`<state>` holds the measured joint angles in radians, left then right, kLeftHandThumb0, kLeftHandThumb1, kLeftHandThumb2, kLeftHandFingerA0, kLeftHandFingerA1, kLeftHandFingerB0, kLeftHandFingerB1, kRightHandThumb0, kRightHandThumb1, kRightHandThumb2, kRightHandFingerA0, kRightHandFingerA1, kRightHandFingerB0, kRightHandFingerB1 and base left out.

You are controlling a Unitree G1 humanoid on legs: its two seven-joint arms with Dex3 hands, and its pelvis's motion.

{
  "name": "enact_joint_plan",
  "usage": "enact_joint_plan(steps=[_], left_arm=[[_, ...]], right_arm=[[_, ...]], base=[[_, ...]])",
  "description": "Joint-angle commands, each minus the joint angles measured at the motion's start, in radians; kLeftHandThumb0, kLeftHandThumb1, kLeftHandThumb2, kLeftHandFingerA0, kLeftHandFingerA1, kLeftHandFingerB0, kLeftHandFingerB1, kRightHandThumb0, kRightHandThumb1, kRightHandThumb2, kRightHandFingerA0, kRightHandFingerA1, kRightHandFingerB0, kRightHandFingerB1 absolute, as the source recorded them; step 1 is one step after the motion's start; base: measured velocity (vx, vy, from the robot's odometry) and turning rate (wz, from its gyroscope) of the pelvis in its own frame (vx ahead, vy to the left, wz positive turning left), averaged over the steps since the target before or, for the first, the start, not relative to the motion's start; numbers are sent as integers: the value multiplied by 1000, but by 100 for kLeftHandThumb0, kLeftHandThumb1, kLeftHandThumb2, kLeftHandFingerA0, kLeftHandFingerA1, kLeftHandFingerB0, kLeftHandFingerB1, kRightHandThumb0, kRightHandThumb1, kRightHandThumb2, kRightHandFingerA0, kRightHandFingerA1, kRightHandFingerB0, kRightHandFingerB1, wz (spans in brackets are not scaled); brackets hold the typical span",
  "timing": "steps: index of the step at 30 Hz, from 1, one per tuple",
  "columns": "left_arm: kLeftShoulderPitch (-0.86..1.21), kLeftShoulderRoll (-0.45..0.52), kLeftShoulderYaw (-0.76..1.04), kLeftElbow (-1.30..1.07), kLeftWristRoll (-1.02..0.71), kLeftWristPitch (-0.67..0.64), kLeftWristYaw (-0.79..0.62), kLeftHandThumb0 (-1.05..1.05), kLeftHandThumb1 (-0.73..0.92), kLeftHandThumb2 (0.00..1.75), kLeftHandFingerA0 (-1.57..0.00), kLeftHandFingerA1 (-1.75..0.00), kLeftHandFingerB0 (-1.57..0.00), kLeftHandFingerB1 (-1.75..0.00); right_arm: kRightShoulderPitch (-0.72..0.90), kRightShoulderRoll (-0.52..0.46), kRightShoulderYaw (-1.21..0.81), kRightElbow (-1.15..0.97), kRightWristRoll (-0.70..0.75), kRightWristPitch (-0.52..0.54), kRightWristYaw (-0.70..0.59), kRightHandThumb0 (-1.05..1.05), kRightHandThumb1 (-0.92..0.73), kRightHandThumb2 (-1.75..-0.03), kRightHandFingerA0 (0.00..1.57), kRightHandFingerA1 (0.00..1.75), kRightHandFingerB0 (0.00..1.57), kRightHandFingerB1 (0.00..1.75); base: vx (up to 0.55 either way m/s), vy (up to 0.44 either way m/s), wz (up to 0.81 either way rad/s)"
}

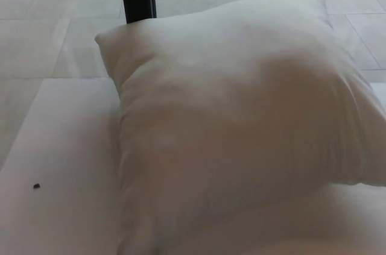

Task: The robot uses its left hand to press on the left side of the pillow kept in the middle of the desk and uses its right hand to lift up and the right side of the pillow and turn it over

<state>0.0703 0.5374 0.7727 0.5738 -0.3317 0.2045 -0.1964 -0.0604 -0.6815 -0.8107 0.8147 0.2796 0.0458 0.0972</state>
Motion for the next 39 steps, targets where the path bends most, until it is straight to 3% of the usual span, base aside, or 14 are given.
enact_joint_plan(steps=[1,3,4,7,8,9,10,11,15,16,18,19,30,39], left_arm=[[-205,88,5,-281,-304,400,-88,-91,74,64,-21,-54,-11,-33],[-258,70,-35,-330,-298,428,-62,-90,77,64,-16,-49,-8,-29],[-287,60,-82,-389,-273,453,-26,-41,37,103,-5,-54,0,-52],[-306,44,-143,-480,-228,489,20,-89,66,102,-14,-57,-5,-42],[-337,40,-187,-529,-221,525,37,-82,88,68,-7,-46,-4,-24],[-366,29,-220,-572,-223,559,55,-80,92,68,-6,-44,-1,-24],[-403,9,-261,-599,-203,577,82,-79,92,70,-6,-41,-2,-24],[-422,-11,-287,-622,-186,571,99,-81,72,100,-13,-55,-1,-25],[-455,-86,-360,-650,-186,547,78,-83,71,108,-8,-53,-5,-25],[-440,-116,-398,-660,-164,524,65,-78,70,98,-11,-53,0,-24],[-433,-143,-411,-669,-162,536,77,-76,70,97,-11,-53,0,-25],[-433,-162,-435,-660,-150,555,83,-81,68,98,-11,-52,-2,-23],[-382,-329,-556,-620,-90,545,140,-81,79,64,-22,-50,-12,-29],[-320,-302,-829,-615,54,485,78,-85,72,109,-16,-57,-3,-32]], right_arm=[[-258,-84,172,-238,25,220,67,-105,-86,-74,19,99,24,75],[-296,-55,237,-349,17,264,66,-105,-86,-68,19,84,18,67],[-342,-24,273,-398,13,303,31,-105,-68,-113,16,50,10,41],[-391,8,310,-445,15,336,12,-105,-92,-69,20,39,14,27],[-427,32,328,-461,29,350,13,-39,-33,-103,2,50,0,49],[-455,53,348,-479,33,363,7,-101,-91,-69,20,37,14,26],[-472,63,363,-488,37,375,14,-39,-33,-103,1,50,0,49],[-477,71,386,-507,32,376,24,-97,-72,-114,9,46,6,38],[-482,149,463,-581,24,398,21,-100,-91,-69,14,35,14,26],[-470,186,498,-613,18,413,12,-39,-32,-103,1,50,0,49],[-456,209,513,-640,27,438,10,-39,-34,-103,1,50,0,49],[-443,232,533,-659,34,455,13,-97,-89,-67,18,33,15,28],[-416,321,657,-651,-39,489,-13,-90,-85,-67,27,40,28,29],[-454,346,700,-588,-78,534,-41,-88,-88,-67,34,42,27,29]], base=[[0,0,0],[0,0,0],[0,0,0],[0,0,0],[0,0,0],[0,0,0],[0,0,0],[0,0,0],[0,0,0],[0,0,0],[0,0,0],[0,0,0],[0,0,0],[0,0,0]])
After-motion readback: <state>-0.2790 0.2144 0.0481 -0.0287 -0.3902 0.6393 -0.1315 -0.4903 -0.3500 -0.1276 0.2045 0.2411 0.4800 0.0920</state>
